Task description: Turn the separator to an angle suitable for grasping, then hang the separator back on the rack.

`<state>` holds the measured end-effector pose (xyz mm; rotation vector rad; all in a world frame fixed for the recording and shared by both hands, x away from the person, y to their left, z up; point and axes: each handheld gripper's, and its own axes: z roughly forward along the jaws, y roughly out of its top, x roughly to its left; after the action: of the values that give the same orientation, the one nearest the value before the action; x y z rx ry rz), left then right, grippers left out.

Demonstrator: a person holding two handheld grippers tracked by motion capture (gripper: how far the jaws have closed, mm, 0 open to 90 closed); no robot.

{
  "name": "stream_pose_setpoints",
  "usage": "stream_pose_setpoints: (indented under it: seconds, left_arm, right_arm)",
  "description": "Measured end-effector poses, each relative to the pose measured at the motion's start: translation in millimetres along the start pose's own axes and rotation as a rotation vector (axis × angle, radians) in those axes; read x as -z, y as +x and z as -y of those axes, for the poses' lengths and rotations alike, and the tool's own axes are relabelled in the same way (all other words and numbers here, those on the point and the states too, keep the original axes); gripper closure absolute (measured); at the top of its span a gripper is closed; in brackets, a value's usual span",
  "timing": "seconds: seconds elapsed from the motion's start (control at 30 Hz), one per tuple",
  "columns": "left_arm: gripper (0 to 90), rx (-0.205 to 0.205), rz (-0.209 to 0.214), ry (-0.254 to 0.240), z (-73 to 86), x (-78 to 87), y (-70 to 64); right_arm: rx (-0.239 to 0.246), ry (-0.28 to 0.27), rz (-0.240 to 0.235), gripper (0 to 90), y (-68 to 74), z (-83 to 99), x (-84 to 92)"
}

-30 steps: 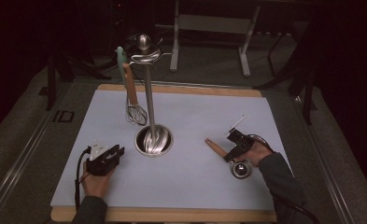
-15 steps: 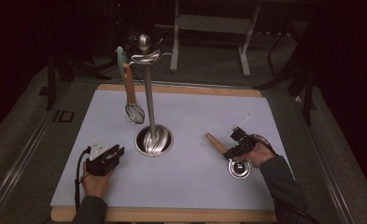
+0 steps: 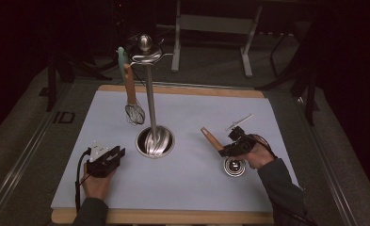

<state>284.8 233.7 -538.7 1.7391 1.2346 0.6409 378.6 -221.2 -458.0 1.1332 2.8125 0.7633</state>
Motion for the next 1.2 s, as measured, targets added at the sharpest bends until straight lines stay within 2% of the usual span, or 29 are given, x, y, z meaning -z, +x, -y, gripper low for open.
stream_pose_setpoints:
  seconds: [0.13,0.37,0.8,1.2]
  left_arm:
    - [71.1,0.001,0.001,-0.001,0.1,0.1,0.1]
    - [71.1,0.002,-0.001,-0.002,0.1,0.5,0.3]
    - [70.5,0.005,-0.004,-0.007,0.4,1.1,0.1]
    - [67.2,0.005,-0.011,-0.006,0.4,1.0,0.2]
  right_arm:
    - [0.013,-0.021,-0.002,71.1,5.3,-2.8,2.0]
    - [0.032,-0.113,0.000,71.1,15.2,-6.4,9.1]
    - [0.066,-0.218,-0.015,71.1,31.5,-14.7,16.2]
    - [0.120,-0.270,-0.037,71.1,50.9,-26.0,23.0]
